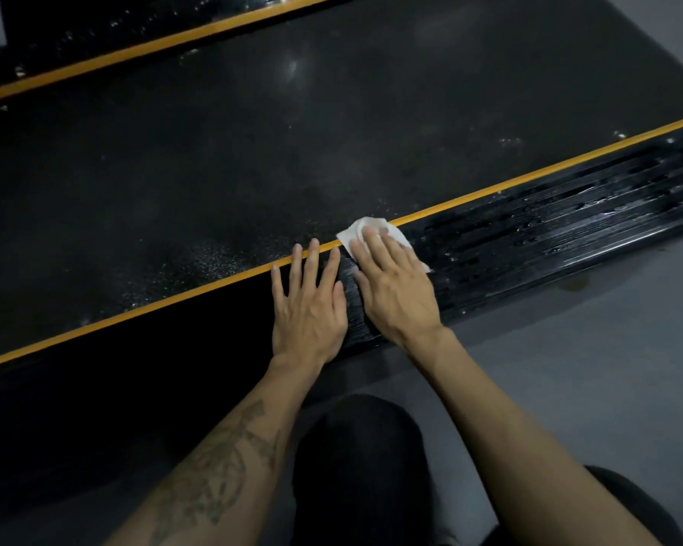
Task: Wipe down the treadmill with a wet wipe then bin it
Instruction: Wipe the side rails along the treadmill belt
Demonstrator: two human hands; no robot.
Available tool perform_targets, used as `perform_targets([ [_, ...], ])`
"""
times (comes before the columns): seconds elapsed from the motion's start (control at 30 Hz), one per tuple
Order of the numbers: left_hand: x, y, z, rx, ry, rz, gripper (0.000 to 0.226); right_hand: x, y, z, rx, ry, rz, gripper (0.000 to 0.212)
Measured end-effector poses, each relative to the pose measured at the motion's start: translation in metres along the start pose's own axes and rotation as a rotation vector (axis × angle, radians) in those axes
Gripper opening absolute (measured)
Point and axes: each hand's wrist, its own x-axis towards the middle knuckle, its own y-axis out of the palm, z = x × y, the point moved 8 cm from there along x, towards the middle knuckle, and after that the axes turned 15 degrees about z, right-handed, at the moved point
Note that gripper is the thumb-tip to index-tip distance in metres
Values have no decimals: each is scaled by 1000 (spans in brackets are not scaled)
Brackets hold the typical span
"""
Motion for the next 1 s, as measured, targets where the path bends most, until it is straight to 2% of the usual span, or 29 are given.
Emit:
perform_targets([
  [0.2,0,1,-3,-17,-8,-9,60,-13,1,-11,18,144,-53,56],
  [0.37,7,-2,-8,-55,-13,-18,56,16,0,-7,-33,-31,19,57],
  [0.47,9,-3,-9,-72,-1,-37,51,16,-9,-22,-8,50,-38,53],
  [0.57,10,-3,-8,-79,8,-38,56,2,-3,-16,33,141,-63,56],
  [0.73,14,-3,-14,-56,75,-42,58,10,-3,-13,2,20,-3,58],
  [0.9,15,0,-15,-26,69,-9,61,-1,-10,-36,30,172,-89,54],
  [1.0,15,-1,-15,-22,66,-9,61,-6,3,-21,39,143,-77,55],
])
